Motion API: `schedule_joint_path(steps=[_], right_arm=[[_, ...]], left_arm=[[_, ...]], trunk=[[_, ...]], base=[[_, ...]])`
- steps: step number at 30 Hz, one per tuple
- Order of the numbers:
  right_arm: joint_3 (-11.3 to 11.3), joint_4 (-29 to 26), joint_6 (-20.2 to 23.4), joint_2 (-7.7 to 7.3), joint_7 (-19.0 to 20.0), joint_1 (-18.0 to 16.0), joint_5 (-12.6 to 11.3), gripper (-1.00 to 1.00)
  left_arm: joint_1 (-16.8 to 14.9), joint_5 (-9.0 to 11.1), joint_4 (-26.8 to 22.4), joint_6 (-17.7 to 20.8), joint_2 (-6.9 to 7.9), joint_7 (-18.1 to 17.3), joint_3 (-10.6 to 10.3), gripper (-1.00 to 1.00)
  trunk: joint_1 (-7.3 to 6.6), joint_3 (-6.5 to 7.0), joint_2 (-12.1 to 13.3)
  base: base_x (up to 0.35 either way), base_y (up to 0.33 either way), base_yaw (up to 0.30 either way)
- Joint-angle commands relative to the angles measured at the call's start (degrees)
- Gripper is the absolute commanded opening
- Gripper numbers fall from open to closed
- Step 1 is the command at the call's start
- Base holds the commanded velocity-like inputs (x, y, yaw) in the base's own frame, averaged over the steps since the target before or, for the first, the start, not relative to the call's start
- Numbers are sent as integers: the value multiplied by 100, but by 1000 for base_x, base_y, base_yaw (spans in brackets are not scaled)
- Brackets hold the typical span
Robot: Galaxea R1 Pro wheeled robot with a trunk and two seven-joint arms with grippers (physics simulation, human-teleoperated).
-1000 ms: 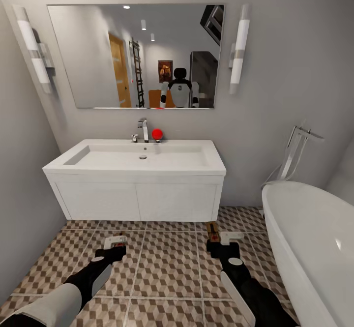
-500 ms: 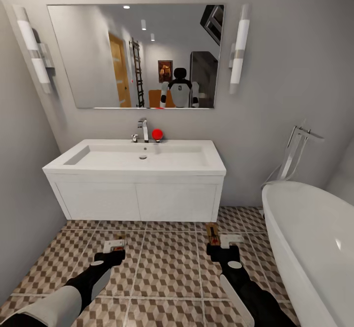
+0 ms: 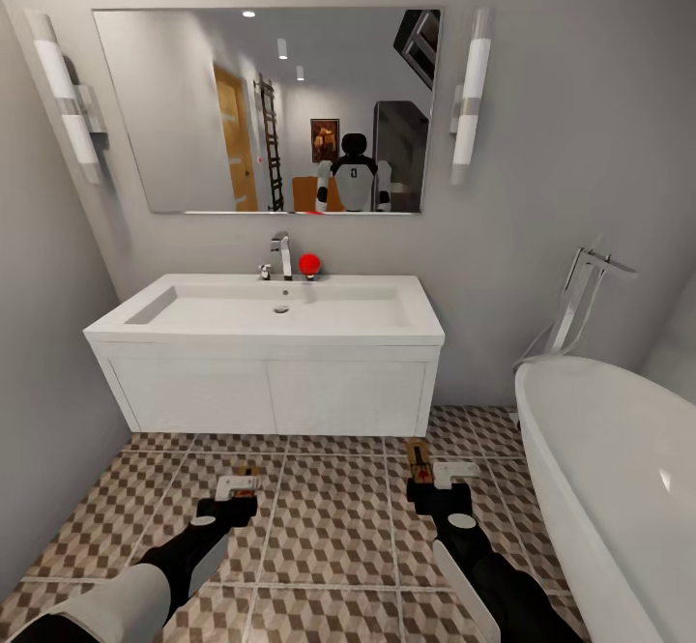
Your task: Take the four mousetraps from the cabinet in the bathroom and place them on the bathroom floor. Make sure all four end up on the same floor surface, and ensure that at least two of them are either under or directly next to the same bathroom sink.
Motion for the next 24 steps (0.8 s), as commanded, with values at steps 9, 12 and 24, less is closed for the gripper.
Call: schedule_joint_path(steps=[9,12,24], right_arm=[[25,-9,10,-12,-47,-6,-61,-100],[25,-9,10,-12,-46,-6,-61,-100],[25,-9,10,-9,-46,-6,-61,-100]], left_arm=[[0,48,16,-14,2,34,-56,-100],[4,48,17,-15,2,34,-56,-100],[9,48,17,-14,2,34,-64,-100]], trunk=[[0,-6,-3],[0,-6,-3],[0,-6,-3]], base=[[0,0,0],[0,0,0],[0,0,0]])
